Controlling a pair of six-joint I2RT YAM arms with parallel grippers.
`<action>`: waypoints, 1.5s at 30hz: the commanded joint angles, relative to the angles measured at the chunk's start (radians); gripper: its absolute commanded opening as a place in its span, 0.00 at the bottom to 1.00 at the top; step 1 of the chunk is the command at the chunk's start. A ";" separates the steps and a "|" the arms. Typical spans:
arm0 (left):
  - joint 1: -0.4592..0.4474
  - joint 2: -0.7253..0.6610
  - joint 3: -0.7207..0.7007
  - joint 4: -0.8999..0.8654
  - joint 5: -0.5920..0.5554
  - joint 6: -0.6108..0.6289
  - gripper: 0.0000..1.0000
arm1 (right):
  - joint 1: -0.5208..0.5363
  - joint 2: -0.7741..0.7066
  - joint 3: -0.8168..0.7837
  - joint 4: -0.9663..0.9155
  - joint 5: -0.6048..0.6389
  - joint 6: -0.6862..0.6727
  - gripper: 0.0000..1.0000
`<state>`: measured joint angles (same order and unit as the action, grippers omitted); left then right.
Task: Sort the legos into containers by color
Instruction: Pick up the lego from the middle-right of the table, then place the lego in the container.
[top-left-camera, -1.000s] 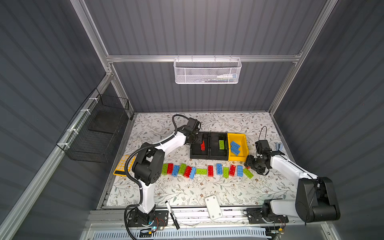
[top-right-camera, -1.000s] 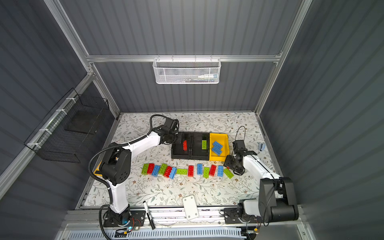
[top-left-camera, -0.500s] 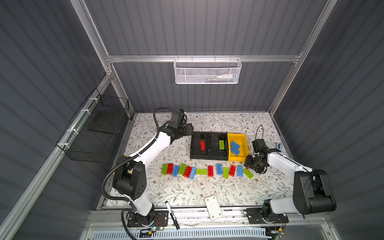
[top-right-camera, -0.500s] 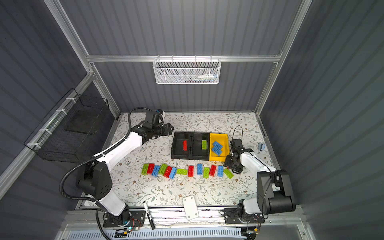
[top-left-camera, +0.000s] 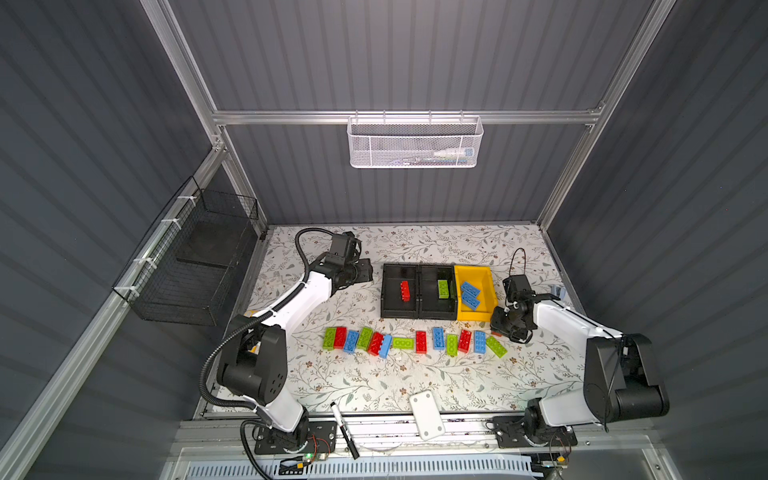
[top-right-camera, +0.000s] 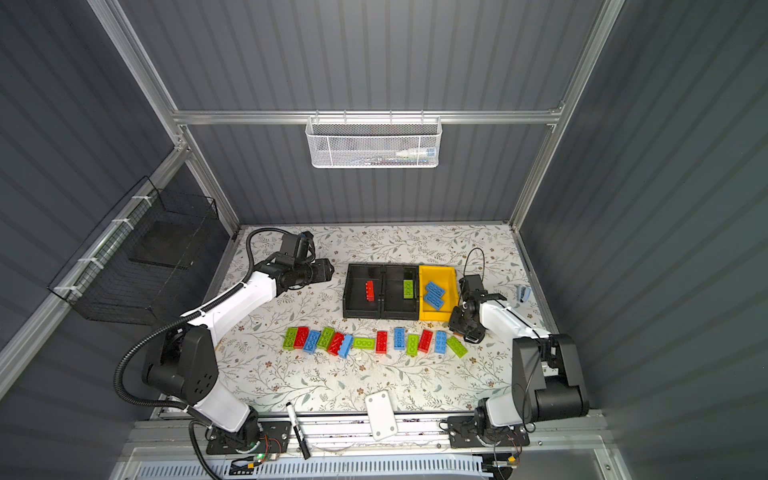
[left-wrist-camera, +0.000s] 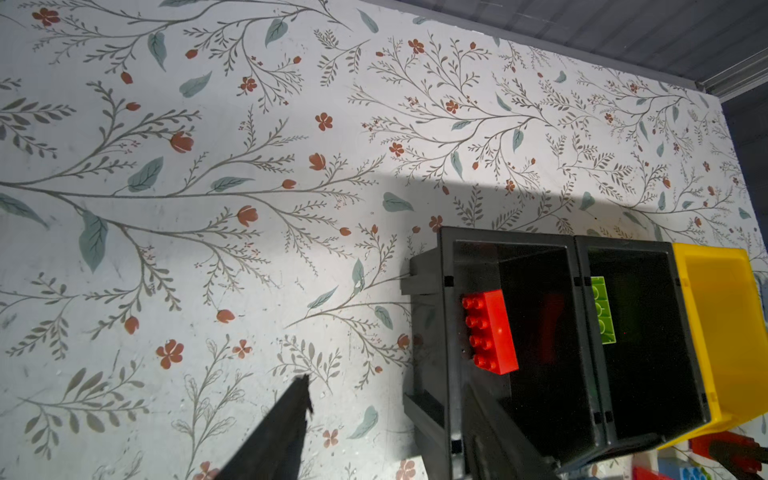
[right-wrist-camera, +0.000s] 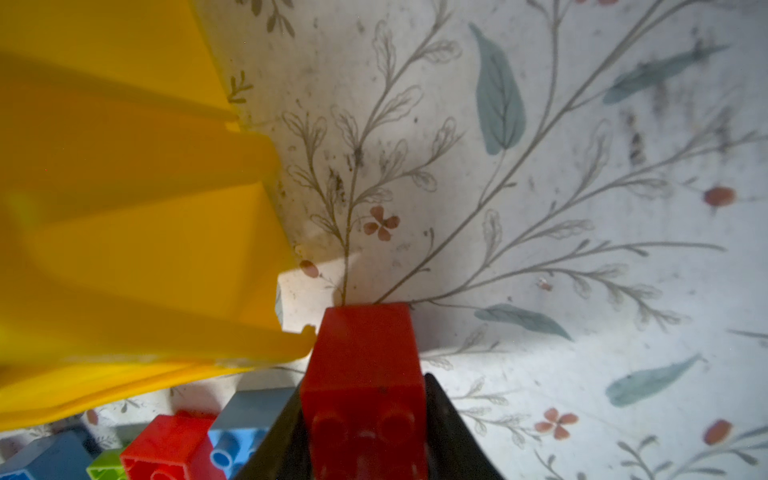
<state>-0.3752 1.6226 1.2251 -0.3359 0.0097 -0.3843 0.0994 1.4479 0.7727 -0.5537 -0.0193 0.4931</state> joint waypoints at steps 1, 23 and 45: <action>0.022 -0.045 -0.029 0.012 -0.010 -0.010 0.61 | 0.006 -0.029 -0.003 -0.015 0.001 -0.007 0.33; 0.153 -0.238 -0.309 0.013 -0.002 -0.055 0.60 | 0.257 -0.016 0.451 -0.135 -0.056 -0.051 0.26; 0.257 -0.615 -0.652 -0.140 0.010 -0.169 0.63 | 0.530 0.677 1.067 -0.112 -0.110 -0.082 0.28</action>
<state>-0.1234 1.0336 0.5961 -0.4465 0.0029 -0.5144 0.6266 2.1029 1.7863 -0.6426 -0.1253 0.4255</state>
